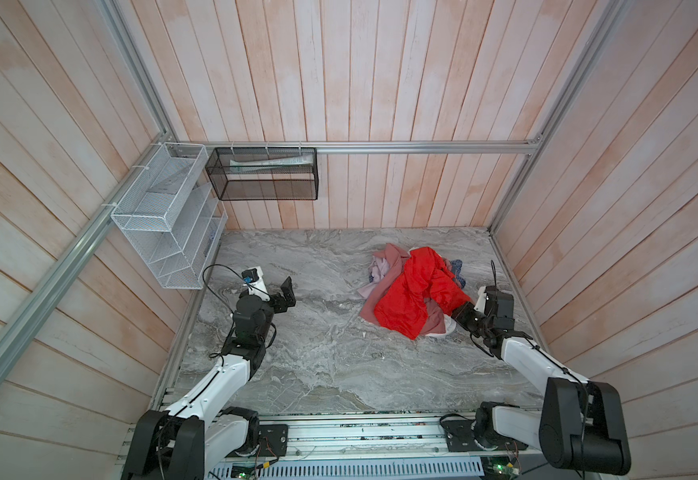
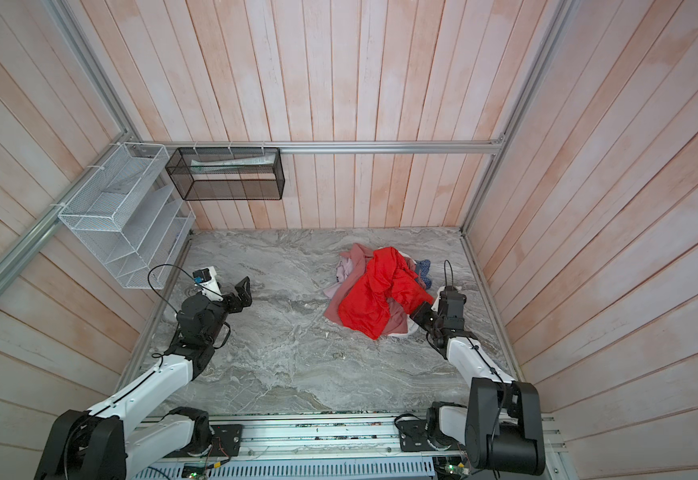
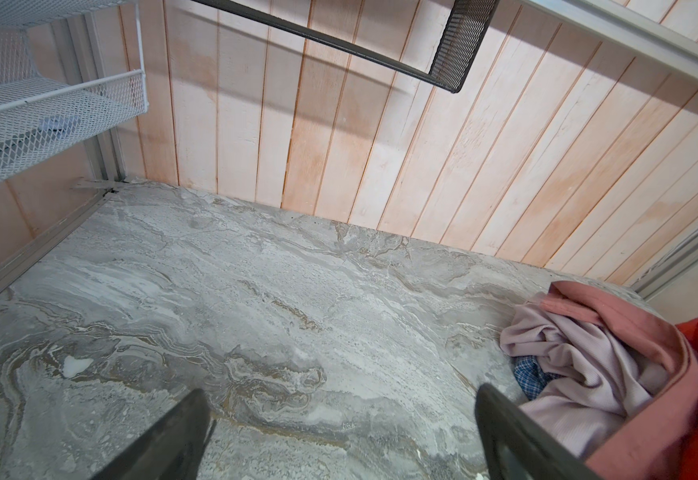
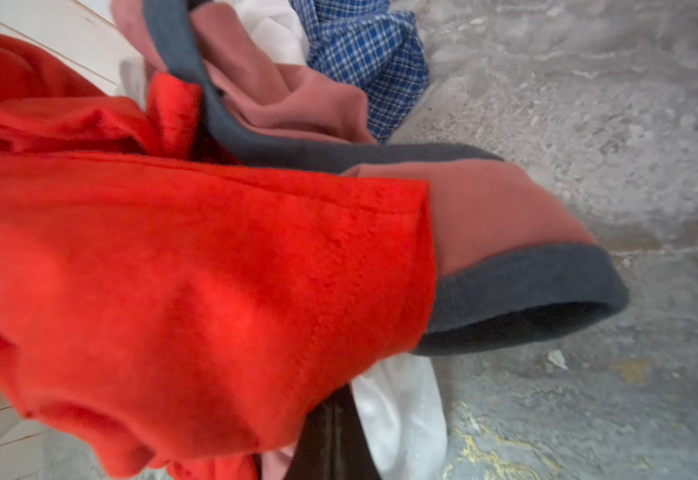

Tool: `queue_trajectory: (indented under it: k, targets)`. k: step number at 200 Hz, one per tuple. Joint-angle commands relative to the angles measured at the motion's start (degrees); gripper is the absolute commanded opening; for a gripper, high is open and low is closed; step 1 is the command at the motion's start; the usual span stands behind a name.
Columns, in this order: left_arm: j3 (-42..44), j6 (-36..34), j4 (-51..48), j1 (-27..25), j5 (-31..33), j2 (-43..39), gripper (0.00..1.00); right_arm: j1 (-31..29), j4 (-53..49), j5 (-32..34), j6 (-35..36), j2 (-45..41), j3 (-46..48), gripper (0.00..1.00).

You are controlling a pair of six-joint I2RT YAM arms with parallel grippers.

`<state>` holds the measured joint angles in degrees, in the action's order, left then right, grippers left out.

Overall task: Pick out a specific cloth from the pile
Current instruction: 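Reach the right gripper into the pile edge and grasp the white cloth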

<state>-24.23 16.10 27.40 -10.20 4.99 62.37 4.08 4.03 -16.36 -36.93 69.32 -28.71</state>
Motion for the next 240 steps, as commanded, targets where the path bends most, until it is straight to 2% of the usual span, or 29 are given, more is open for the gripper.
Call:
queue_trajectory:
  k: [1,8,25,61,83,138,187,196,207,228,240]
  targets:
    - [1.5,-0.7,-0.5,-0.1,1.1,-1.2,1.00,0.3,-5.7,0.9,2.7,-0.4,-5.2,0.18]
    - [1.7,-0.5,-0.6,-0.1,0.9,-1.3,1.00,0.3,-9.9,1.9,3.6,0.4,-5.8,0.26]
    - [2.3,0.0,-0.4,-0.1,0.8,-1.8,1.00,0.2,-12.1,2.8,3.9,1.0,-3.1,0.35]
    - [3.7,-0.1,-0.6,-0.2,1.0,-3.9,1.00,0.0,-9.9,5.0,2.9,-2.2,2.3,0.34]
    - [4.0,-0.4,-0.8,-0.2,1.2,-4.4,1.00,-0.1,-9.7,3.3,4.2,-0.8,2.8,0.44]
    - [4.6,-0.1,-0.3,-0.2,1.1,-4.4,1.00,-0.6,-5.4,4.4,3.9,5.6,2.2,0.39]
    - [4.8,-0.1,-0.6,-0.2,1.3,-4.2,1.00,-2.1,-1.7,2.7,4.0,13.1,-0.7,0.39]
    - [4.9,-0.1,-0.7,-0.2,1.5,-4.3,1.00,-2.5,-1.2,2.5,3.8,13.7,-0.6,0.38]
    - [5.0,-0.1,-0.8,-0.2,1.7,-4.6,1.00,-2.6,-0.3,2.1,3.1,14.2,-0.2,0.29]
    - [5.2,-0.1,-0.7,-0.2,2.0,-5.0,1.00,-2.4,3.1,1.0,1.3,13.5,2.2,0.00]
    - [5.2,0.0,-0.7,-0.1,2.2,-5.2,1.00,-1.8,4.7,0.0,0.2,12.1,3.3,0.00]
